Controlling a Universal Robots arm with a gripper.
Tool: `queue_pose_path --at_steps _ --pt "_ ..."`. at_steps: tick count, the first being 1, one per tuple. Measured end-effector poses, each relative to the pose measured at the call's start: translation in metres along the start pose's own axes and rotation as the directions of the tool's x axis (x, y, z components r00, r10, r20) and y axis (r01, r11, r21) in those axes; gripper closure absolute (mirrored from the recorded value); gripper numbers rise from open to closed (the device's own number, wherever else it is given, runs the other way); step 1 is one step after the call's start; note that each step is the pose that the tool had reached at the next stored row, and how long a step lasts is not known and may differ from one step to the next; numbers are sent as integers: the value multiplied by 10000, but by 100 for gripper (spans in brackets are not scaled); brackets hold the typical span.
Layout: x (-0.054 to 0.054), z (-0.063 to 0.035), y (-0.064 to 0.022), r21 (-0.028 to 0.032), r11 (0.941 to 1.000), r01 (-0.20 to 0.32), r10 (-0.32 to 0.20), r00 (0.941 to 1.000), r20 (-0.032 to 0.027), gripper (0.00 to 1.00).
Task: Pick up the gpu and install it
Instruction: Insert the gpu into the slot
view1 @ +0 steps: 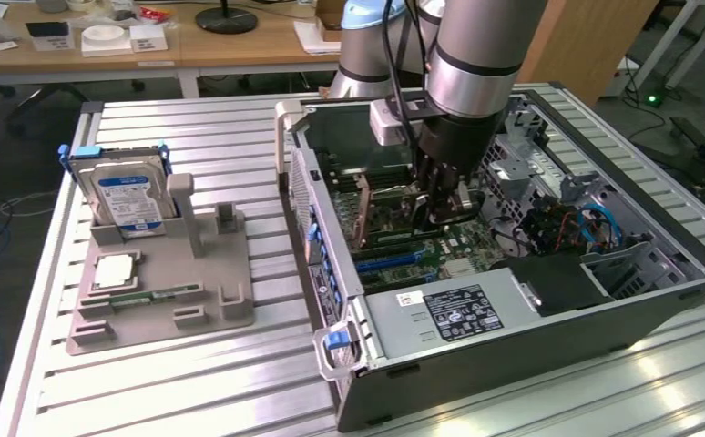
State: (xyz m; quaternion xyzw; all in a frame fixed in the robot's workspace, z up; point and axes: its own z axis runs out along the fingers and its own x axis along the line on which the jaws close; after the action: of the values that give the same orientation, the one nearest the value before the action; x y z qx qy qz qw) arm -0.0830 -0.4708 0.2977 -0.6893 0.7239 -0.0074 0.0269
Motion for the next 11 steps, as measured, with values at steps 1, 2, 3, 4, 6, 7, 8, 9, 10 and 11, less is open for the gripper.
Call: queue_pose_path --at_steps 1,2,3,4,6,7,8,9,10,11 --pt "0 0 0 0 10000 -1 1 10000 0 72" --pt "0 0 0 0 10000 -1 1 10000 0 72" --pt "1 -1 5 0 10000 -2 2 10000 -1 72" --pt "2 -1 5 1 10000 -1 1 10000 -1 72" --pt "1 -1 6 1 10000 -1 1 10000 -1 72" --pt "1 -1 6 1 10000 -1 1 10000 -1 72" --pt "1 -1 6 1 10000 -1 1 10000 -1 72" --pt "1 -1 6 2 10000 -1 1 10000 0 72" --pt "2 0 7 1 10000 -1 1 10000 -1 72" --pt "2 2 7 -2 10000 -1 1 10000 -3 72"
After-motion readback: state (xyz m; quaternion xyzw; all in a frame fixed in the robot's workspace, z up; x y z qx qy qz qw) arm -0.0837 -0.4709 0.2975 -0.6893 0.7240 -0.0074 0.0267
